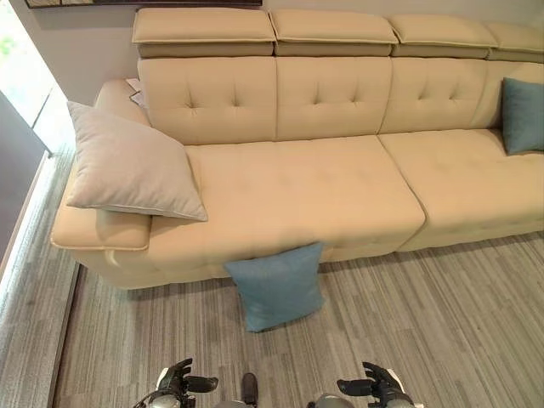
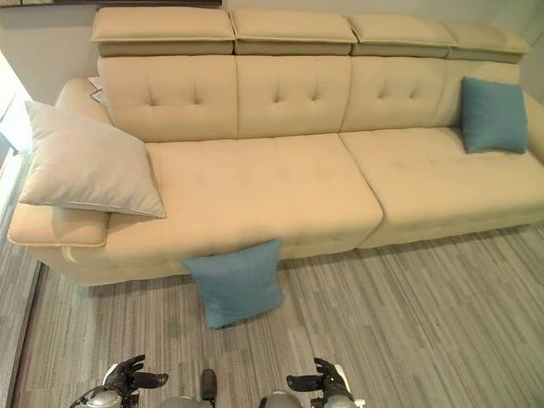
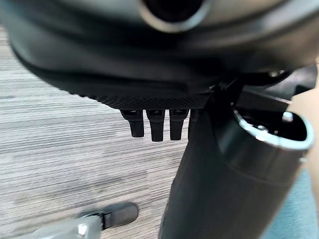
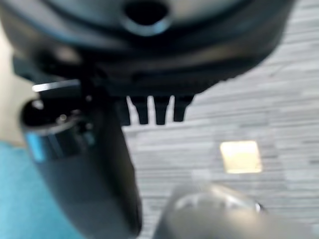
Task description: Pick up all the scattered cushions and arrange them neatly on the sofa.
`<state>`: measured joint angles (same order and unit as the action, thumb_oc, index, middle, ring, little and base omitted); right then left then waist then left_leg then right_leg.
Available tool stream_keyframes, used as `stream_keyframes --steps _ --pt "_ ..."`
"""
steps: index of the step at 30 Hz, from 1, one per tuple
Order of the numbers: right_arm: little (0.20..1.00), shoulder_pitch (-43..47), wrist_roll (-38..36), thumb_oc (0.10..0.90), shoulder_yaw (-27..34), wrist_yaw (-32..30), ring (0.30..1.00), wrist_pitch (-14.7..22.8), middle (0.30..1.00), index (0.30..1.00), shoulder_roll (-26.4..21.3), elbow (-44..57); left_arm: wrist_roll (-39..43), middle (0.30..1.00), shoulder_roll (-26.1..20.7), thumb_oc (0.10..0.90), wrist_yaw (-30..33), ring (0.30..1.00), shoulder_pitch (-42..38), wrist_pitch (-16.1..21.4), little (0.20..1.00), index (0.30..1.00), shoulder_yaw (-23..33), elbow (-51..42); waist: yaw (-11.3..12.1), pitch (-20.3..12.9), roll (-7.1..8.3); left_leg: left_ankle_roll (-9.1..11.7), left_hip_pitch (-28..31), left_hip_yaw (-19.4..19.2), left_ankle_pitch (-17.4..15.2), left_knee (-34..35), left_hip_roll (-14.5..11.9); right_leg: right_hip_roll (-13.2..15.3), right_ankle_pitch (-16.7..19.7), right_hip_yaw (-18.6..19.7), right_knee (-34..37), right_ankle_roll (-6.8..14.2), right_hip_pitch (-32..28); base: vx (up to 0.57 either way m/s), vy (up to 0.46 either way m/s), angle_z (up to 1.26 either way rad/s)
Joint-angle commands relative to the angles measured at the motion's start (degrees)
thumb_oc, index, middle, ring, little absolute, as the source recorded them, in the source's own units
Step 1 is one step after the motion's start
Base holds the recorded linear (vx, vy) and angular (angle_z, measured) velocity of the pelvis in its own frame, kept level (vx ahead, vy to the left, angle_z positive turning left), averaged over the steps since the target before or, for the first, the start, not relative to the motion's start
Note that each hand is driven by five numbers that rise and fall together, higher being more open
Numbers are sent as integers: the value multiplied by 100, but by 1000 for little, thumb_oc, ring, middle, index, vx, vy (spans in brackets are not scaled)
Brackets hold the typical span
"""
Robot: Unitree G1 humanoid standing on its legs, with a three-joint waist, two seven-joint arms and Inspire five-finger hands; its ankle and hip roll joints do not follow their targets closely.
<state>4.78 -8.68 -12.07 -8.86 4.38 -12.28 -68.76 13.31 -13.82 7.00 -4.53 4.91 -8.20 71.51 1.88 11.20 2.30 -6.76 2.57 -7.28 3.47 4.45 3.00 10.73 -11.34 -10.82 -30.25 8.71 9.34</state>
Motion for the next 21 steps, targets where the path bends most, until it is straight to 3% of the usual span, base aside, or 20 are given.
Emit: stream_keyframes --steps 1,3,5,8,10,14,16,19,21 --pt "900 92 93 800 -53 -77 900 39 900 900 -259 199 -69 900 -89 800 62 900 119 129 900 900 82 31 -57 72 8 383 -220 517 -862 -702 -123 -178 1041 -16 1533 -155 -255 216 -100 9" --pt "900 93 105 800 -62 -60 900 -3 900 900 -310 202 -103 900 -77 800 110 900 74 150 900 900 72 66 -182 117 101 441 -32 719 -980 -679 -20 -238 1359 486 2330 -37 -61 232 -139 28" --pt "900 75 122 800 -70 -58 900 -13 900 900 -318 203 -121 900 -85 800 119 900 72 150 900 900 79 88 -184 124 120 464 25 739 -1023 -675 -22 -225 1386 480 2446 -34 -94 118 -97 20" --pt "900 45 136 800 -76 -50 900 3 900 900 -308 132 -99 900 -67 800 137 900 74 165 900 900 112 130 -173 69 189 550 80 788 -1075 -674 -55 -212 1404 362 2579 -48 -261 173 -225 29" --pt "900 12 35 800 -16 -45 900 70 900 900 -336 110 -77 900 -29 800 116 900 46 186 900 900 37 125 -206 3 203 775 19 856 -1055 -708 -247 -298 1325 209 2662 -143 -358 142 -286 36" --pt "900 11 -116 800 -7 -67 900 143 900 900 -375 92 -27 900 41 800 108 900 -73 188 900 900 -116 60 -263 146 248 1031 -409 760 -902 -1381 -505 -422 1108 -100 2837 -386 -629 55 -225 66" --pt "900 52 -151 800 -22 -90 900 159 900 900 -423 102 13 900 58 800 110 900 -126 195 900 900 -158 13 -267 248 279 1041 -749 656 -800 -1907 -550 -441 1053 -219 2883 -485 -708 11 -164 47" --pt "900 34 -197 800 -11 -96 900 151 900 900 -439 98 0 900 86 800 116 900 -142 202 900 900 -185 -20 -281 257 295 988 -876 408 -818 -2008 -589 -470 979 -315 2976 -543 -825 31 -82 37" --pt "900 20 -223 800 16 -102 900 156 900 900 -461 86 -37 900 109 800 91 900 -155 193 900 900 -216 -32 -278 235 291 913 -1010 257 -891 -1858 -462 -500 947 -379 3082 -537 -896 78 -55 35"
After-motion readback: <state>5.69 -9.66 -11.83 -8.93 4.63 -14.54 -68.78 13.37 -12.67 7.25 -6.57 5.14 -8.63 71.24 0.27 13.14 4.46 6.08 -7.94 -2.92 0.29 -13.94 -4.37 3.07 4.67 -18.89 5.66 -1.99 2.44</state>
